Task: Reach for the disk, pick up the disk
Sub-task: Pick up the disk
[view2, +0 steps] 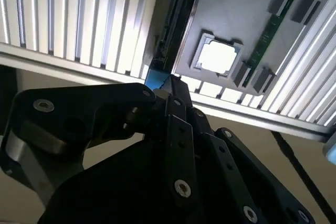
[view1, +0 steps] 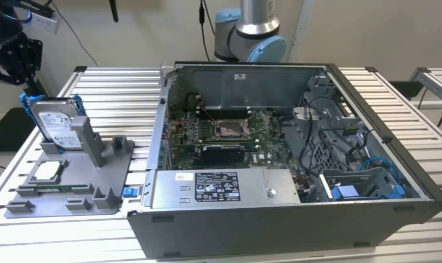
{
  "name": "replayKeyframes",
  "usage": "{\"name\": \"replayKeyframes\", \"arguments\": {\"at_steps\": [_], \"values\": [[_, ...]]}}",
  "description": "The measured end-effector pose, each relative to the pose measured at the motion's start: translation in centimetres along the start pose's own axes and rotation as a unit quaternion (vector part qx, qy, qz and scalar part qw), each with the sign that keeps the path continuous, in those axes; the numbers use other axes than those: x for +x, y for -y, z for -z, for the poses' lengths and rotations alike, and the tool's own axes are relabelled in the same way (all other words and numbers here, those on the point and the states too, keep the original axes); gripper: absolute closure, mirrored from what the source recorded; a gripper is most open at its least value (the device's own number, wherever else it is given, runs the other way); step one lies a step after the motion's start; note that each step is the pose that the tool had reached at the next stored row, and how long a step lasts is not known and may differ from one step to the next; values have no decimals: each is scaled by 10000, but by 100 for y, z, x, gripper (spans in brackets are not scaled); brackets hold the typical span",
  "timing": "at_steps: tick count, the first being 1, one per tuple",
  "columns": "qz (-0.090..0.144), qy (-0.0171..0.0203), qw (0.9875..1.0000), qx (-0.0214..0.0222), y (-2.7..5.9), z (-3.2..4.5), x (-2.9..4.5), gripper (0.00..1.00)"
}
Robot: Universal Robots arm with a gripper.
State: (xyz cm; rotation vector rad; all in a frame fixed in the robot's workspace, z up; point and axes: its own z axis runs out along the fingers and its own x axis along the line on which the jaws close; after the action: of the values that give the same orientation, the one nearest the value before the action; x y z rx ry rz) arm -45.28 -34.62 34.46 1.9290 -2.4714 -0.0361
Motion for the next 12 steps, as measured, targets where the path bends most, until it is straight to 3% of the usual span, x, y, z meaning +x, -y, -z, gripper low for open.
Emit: {"name": "replayKeyframes", "arguments": {"at_steps": [3,9,10,12], "values": [[176,-4,9998,-2,-2,0,-8,100],[227,-5,9997,-3,-6,0,-24,100],[227,-6,9997,-3,-6,0,-24,0],[227,-6,9997,-3,-7,0,-30,0]]}}
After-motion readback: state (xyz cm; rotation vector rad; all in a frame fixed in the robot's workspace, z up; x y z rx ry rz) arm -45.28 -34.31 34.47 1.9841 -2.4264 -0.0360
